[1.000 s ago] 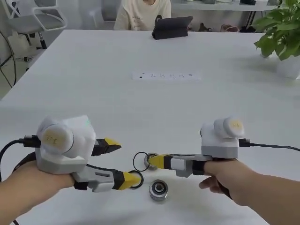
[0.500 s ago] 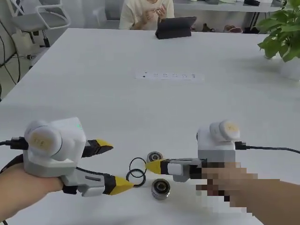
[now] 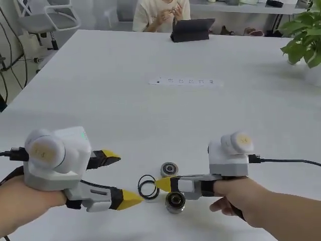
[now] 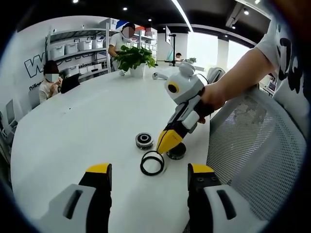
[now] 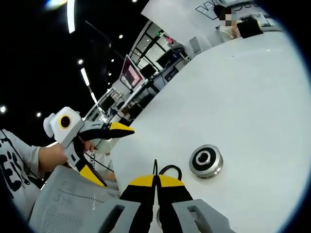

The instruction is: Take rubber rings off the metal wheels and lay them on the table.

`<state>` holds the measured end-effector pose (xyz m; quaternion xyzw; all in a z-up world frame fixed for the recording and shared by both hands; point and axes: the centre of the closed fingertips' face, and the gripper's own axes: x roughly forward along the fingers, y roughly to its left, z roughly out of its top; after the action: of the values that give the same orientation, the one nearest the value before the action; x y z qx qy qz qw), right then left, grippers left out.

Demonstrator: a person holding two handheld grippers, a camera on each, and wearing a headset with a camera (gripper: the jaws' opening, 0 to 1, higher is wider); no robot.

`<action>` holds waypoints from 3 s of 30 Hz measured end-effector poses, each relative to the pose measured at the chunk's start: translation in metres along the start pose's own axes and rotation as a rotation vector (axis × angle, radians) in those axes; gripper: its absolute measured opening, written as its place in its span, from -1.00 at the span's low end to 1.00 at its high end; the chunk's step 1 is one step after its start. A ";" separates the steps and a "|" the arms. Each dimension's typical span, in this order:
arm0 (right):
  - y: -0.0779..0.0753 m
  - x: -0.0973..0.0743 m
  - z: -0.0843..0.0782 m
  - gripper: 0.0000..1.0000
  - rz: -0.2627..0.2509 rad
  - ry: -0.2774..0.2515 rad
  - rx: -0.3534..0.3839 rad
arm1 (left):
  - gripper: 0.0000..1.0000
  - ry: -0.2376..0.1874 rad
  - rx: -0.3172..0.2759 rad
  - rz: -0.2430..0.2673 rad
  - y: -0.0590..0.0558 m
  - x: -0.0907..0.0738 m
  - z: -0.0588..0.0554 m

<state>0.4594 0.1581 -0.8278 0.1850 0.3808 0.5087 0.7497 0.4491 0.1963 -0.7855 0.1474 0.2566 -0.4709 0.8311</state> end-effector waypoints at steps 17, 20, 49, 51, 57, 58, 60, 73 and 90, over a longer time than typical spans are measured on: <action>-0.012 0.001 -0.006 -1.00 -0.049 0.019 0.011 | 0.21 0.017 -0.002 -0.002 0.000 0.000 -0.007; -0.014 0.003 -0.006 -1.00 -0.057 0.024 0.002 | 0.21 0.016 -0.002 -0.003 -0.001 0.000 -0.007; -0.007 -0.013 0.001 -0.86 -0.069 0.023 -0.079 | 0.21 0.020 -0.009 -0.006 -0.007 0.000 0.000; -0.005 -0.016 0.003 -0.85 -0.064 0.023 -0.086 | 0.21 0.018 -0.010 -0.005 -0.008 0.000 0.002; 0.002 -0.027 0.010 -0.80 -0.050 0.001 -0.105 | 0.21 0.009 -0.012 0.006 -0.008 -0.004 0.005; 0.003 -0.028 0.011 -0.80 -0.051 -0.002 -0.109 | 0.21 0.005 -0.015 0.009 -0.007 -0.006 0.006; 0.005 -0.032 0.014 -0.78 -0.050 -0.010 -0.118 | 0.21 0.001 -0.018 0.015 -0.006 -0.008 0.008; 0.026 -0.064 0.023 -0.67 -0.031 -0.048 -0.180 | 0.22 -0.030 -0.040 0.064 -0.004 -0.029 0.017; 0.036 -0.118 0.039 -0.30 -0.096 -0.130 -0.331 | 0.26 -0.068 -0.043 0.117 -0.016 -0.049 0.029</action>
<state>0.4437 0.0703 -0.7341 0.0732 0.2509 0.5149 0.8165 0.4230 0.2082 -0.7339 0.1284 0.2290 -0.4205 0.8685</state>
